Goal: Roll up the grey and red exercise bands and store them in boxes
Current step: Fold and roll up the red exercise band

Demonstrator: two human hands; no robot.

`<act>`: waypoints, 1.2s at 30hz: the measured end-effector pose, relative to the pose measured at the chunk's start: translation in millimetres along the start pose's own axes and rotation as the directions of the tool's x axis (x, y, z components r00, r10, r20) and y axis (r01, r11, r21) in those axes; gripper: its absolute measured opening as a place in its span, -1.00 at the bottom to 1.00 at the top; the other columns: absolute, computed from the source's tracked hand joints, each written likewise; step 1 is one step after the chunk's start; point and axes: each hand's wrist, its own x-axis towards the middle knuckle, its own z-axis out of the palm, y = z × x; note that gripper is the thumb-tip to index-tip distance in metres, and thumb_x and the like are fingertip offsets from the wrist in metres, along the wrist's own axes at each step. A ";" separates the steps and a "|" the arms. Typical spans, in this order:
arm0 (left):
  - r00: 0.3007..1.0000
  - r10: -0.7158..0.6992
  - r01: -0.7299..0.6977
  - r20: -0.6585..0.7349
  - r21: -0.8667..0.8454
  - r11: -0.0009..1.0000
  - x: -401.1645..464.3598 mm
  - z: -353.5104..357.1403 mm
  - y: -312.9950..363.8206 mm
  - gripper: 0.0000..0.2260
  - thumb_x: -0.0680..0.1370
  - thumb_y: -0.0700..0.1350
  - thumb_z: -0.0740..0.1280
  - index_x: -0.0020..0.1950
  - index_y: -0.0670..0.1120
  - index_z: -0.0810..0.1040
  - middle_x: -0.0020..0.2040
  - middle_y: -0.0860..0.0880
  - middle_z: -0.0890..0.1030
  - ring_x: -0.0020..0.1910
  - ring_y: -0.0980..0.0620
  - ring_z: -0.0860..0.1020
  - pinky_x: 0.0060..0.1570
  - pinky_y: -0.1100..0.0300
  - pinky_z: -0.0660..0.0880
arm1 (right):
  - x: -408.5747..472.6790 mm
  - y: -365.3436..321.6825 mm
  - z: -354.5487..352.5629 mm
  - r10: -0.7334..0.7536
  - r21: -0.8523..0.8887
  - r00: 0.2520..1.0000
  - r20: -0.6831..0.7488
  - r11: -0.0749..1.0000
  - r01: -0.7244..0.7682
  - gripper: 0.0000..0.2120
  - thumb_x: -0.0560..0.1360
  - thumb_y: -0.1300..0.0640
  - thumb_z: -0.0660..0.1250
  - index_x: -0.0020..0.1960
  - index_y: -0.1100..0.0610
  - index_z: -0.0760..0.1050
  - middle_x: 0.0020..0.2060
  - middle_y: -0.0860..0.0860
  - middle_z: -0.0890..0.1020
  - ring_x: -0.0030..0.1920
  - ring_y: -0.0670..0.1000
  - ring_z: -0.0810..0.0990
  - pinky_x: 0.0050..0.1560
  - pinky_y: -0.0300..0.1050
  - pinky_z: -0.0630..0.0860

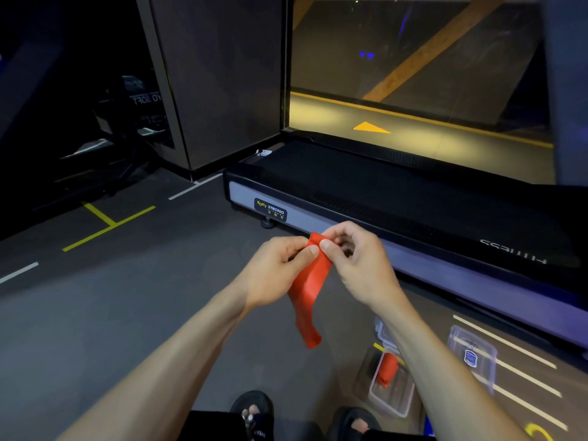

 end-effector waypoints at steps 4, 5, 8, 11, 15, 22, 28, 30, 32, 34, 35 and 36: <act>0.999 -0.036 0.033 -0.028 -0.082 0.996 -0.2 2.1 3.5 -0.67 0.70 -0.08 0.26 -0.26 0.04 0.54 -0.39 0.14 0.44 -0.38 0.15 0.35 -0.32 0.25 0.31 | -2.1 -2.6 3.3 -0.045 -0.039 0.998 -0.038 0.998 0.043 -0.88 0.56 0.18 0.41 -0.08 -0.03 0.57 -0.20 -0.16 0.66 -0.11 -0.14 0.62 -0.08 -0.26 0.51; 0.998 -0.044 0.041 -0.035 -0.095 0.995 0.0 2.4 3.6 -0.67 0.70 -0.06 0.26 -0.26 0.02 0.56 -0.38 0.09 0.43 -0.37 0.12 0.35 -0.31 0.19 0.31 | -2.7 -2.9 4.1 -0.056 -0.040 0.998 -0.041 0.998 0.054 -0.88 0.56 0.18 0.41 -0.07 -0.02 0.57 -0.20 -0.16 0.66 -0.11 -0.13 0.62 -0.09 -0.24 0.52; 0.995 -0.058 0.051 -0.078 -0.094 0.994 1.1 2.8 2.6 -0.63 0.70 0.03 0.25 -0.25 -0.11 0.52 -0.35 -0.03 0.39 -0.35 0.04 0.33 -0.29 0.08 0.27 | -3.4 -4.1 6.0 -0.079 -0.001 0.996 -0.036 0.997 0.079 -0.89 0.55 0.21 0.43 -0.08 0.02 0.57 -0.20 -0.11 0.66 -0.12 -0.09 0.64 -0.10 -0.17 0.56; 0.996 -0.032 0.027 -0.078 -0.071 0.997 0.9 1.1 0.1 -0.63 0.70 0.02 0.23 -0.23 -0.15 0.49 -0.35 0.00 0.39 -0.34 0.05 0.33 -0.28 0.09 0.28 | -0.9 -5.9 0.8 -0.047 0.133 0.999 0.018 0.990 0.045 -0.92 0.52 0.28 0.47 -0.08 0.15 0.58 -0.18 0.01 0.69 -0.14 -0.06 0.66 -0.09 -0.24 0.54; 0.999 0.040 -0.039 -0.003 0.090 0.995 -1.0 -6.1 -5.5 -0.65 0.71 0.02 0.21 -0.21 -0.14 0.46 -0.37 0.07 0.37 -0.36 0.10 0.32 -0.30 0.11 0.31 | -2.1 -5.1 -10.0 0.102 0.314 0.971 0.216 0.935 -0.168 -0.93 0.52 0.25 0.48 -0.07 0.19 0.59 -0.16 0.05 0.69 -0.14 -0.05 0.66 -0.08 -0.18 0.58; 0.993 0.086 -0.106 0.086 0.269 0.957 -2.4 -9.8 -7.6 -0.65 0.70 0.00 0.22 -0.22 -0.15 0.41 -0.38 0.11 0.36 -0.39 0.15 0.32 -0.35 0.26 0.31 | 0.6 1.1 -16.5 0.171 0.305 0.913 0.371 0.906 -0.293 -0.87 0.56 0.29 0.42 0.11 0.21 0.64 -0.20 0.06 0.66 -0.20 0.03 0.59 -0.08 -0.02 0.53; 0.998 0.023 -0.036 0.056 0.251 0.967 -0.5 -6.6 -11.5 -0.62 0.68 0.05 0.26 -0.23 -0.16 0.50 -0.41 0.08 0.40 -0.42 0.15 0.34 -0.37 0.22 0.31 | -0.4 -0.1 -16.1 0.173 0.237 0.920 0.351 0.934 -0.266 -0.94 0.55 0.26 0.44 0.01 0.23 0.66 -0.21 0.19 0.63 -0.19 0.10 0.55 -0.06 0.05 0.49; 0.997 -0.035 0.025 0.071 0.139 0.990 -0.6 -4.7 -10.5 -0.63 0.69 0.03 0.27 -0.15 -0.23 0.55 -0.40 0.03 0.44 -0.42 0.12 0.36 -0.37 0.21 0.32 | 0.0 -0.1 -15.5 0.184 0.218 0.923 0.337 0.939 -0.266 -0.92 0.56 0.23 0.44 0.02 0.24 0.65 -0.19 0.16 0.65 -0.18 0.08 0.58 -0.06 0.00 0.54; 0.993 -0.075 0.071 0.091 0.051 0.996 -0.9 -3.2 -9.0 -0.65 0.69 0.00 0.26 -0.10 -0.26 0.57 -0.38 0.02 0.50 -0.41 0.11 0.42 -0.36 0.21 0.36 | -1.6 -1.2 -13.3 0.181 0.184 0.927 0.327 0.951 -0.250 -0.91 0.58 0.22 0.41 0.03 0.24 0.63 -0.18 0.13 0.66 -0.17 0.04 0.61 -0.11 -0.11 0.57; 0.988 -0.106 0.111 0.116 -0.032 0.993 -1.7 -2.8 -7.5 -0.68 0.70 -0.04 0.25 -0.07 -0.26 0.57 -0.36 -0.01 0.59 -0.37 0.04 0.52 -0.33 0.19 0.44 | -2.5 -1.1 -11.6 0.175 0.150 0.935 0.310 0.962 -0.230 -0.94 0.60 0.20 0.39 0.02 0.19 0.62 -0.16 0.10 0.68 -0.17 0.01 0.65 -0.09 -0.11 0.61; 0.984 -0.119 0.128 0.133 -0.063 0.990 -2.1 -3.3 -7.1 -0.69 0.70 -0.05 0.24 -0.06 -0.27 0.56 -0.34 -0.04 0.62 -0.35 0.00 0.56 -0.33 0.17 0.46 | -2.2 0.0 -11.2 0.179 0.134 0.939 0.295 0.965 -0.226 -0.95 0.60 0.18 0.38 0.01 0.15 0.61 -0.14 0.09 0.70 -0.16 0.01 0.68 -0.05 -0.07 0.63; 0.980 -0.132 0.145 0.148 -0.081 0.986 -2.5 -4.0 -6.9 -0.70 0.70 -0.06 0.24 -0.05 -0.27 0.56 -0.33 -0.07 0.64 -0.34 -0.03 0.59 -0.33 0.16 0.48 | -1.8 1.5 -11.5 0.185 0.121 0.943 0.278 0.967 -0.225 -0.96 0.61 0.17 0.38 0.00 0.13 0.60 -0.12 0.10 0.71 -0.13 0.02 0.70 -0.02 -0.02 0.65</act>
